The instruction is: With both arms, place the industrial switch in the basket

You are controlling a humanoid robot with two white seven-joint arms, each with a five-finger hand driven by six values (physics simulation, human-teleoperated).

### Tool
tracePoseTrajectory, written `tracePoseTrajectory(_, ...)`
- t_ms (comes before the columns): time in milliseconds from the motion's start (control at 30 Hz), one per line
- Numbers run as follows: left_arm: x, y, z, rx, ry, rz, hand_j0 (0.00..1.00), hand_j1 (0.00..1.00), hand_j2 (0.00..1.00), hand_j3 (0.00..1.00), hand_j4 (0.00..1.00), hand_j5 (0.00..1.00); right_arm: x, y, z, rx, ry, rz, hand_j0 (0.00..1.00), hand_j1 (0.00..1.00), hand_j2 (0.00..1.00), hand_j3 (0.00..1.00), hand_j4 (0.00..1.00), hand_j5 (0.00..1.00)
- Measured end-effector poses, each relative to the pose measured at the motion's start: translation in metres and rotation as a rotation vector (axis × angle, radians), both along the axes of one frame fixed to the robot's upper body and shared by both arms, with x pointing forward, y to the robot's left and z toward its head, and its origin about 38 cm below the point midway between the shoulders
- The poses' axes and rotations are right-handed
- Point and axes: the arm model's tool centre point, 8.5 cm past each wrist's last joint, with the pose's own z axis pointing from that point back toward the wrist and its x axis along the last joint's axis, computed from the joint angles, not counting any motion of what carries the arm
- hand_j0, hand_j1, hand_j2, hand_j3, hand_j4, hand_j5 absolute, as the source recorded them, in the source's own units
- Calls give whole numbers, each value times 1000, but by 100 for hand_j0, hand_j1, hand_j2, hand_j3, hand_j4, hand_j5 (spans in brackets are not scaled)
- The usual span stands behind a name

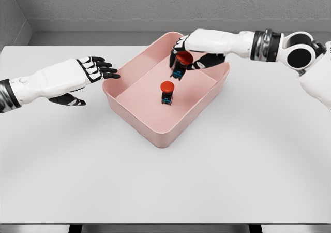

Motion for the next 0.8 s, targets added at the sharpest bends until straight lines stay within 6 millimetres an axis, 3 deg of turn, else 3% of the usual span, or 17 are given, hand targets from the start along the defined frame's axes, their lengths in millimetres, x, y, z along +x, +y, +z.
tracePoseTrajectory(133,0,0,0,0,0,0,100,100,100,100,100,100,1,6,-2,2,2,6,100,100,100,100,100,100)
tracePoseTrajectory(500,0,1,1,2,-1,3,100,100,100,100,100,100,10,32,18,35,-29,31,100,100,100,100,100,100)
tracePoseTrajectory(567,0,1,1,2,-1,2,100,100,100,100,100,100,12,23,21,27,-36,14,100,100,100,100,100,100)
tracePoseTrajectory(800,0,2,0,2,-1,4,100,100,100,100,100,100,13,-38,21,-36,-39,-88,100,100,100,100,100,100)
